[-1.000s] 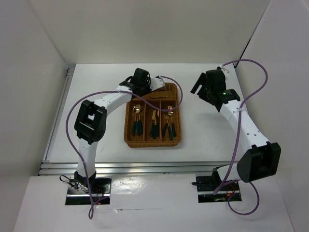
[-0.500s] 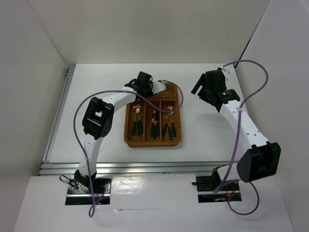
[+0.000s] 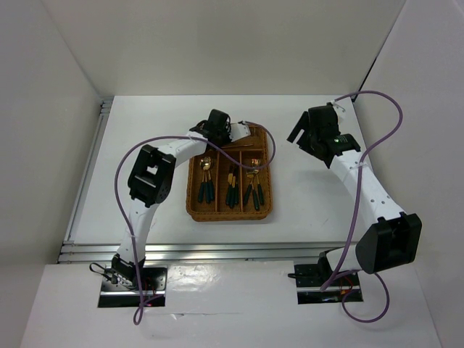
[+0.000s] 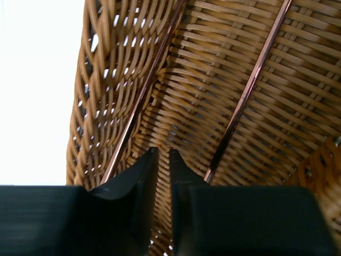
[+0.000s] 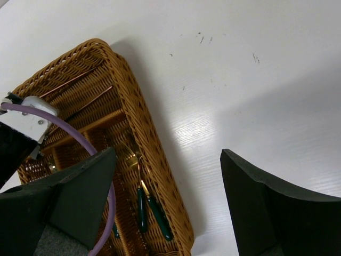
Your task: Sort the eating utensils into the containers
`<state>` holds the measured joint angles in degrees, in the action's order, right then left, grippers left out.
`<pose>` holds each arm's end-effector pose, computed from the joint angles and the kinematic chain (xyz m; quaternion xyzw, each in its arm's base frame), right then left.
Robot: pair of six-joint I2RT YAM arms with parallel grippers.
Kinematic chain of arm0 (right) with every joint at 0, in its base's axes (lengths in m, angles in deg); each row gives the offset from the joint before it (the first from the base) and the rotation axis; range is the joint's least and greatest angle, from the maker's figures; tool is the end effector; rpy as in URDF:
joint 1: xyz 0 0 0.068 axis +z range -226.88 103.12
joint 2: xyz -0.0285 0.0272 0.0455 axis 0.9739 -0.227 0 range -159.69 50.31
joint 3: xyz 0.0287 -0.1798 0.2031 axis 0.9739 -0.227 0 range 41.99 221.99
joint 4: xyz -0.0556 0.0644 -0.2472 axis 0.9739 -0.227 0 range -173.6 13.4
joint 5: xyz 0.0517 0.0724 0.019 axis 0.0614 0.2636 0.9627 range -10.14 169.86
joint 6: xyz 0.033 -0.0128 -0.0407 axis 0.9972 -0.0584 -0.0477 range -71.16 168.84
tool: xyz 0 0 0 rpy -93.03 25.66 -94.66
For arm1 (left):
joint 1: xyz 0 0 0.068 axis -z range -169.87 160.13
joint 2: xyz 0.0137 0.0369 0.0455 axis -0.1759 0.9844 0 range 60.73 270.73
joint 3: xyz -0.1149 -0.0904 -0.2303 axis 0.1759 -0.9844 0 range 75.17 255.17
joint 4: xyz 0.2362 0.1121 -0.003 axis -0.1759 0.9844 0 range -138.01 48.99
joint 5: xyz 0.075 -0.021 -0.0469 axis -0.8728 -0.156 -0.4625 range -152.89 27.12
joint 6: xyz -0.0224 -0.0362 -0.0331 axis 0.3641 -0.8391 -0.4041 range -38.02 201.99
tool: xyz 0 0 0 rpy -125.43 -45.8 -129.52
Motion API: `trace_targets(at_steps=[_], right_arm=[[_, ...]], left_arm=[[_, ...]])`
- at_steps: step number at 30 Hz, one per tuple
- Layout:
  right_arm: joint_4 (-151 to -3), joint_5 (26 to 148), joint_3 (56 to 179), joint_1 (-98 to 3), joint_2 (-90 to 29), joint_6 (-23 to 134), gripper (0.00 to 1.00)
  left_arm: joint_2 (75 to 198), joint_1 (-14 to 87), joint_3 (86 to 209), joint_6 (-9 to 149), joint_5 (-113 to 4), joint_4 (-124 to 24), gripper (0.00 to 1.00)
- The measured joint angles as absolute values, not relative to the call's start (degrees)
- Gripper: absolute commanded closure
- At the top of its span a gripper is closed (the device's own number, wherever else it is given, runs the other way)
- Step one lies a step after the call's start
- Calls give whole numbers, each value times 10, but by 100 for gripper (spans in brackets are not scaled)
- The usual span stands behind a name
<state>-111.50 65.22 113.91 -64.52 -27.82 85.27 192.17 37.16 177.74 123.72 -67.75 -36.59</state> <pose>0.2925 0.0549 0.3336 0.2398 0.8721 0.0638 0.4217 0.4661 -0.2343 0.1749 0.4972 0.7582 0.0920 0.4116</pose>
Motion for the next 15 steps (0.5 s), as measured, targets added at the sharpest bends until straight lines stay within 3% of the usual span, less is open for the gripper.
trace_targets(at_steps=[8,15], right_arm=[[-1118,652,1139,-645,-278,854,14],[-1118,652,1139,-645,-278,859,14]], left_arm=[[1929,372,1778,1234,-670,-369,96],[1929,372,1787,1225,-653,-362,100]])
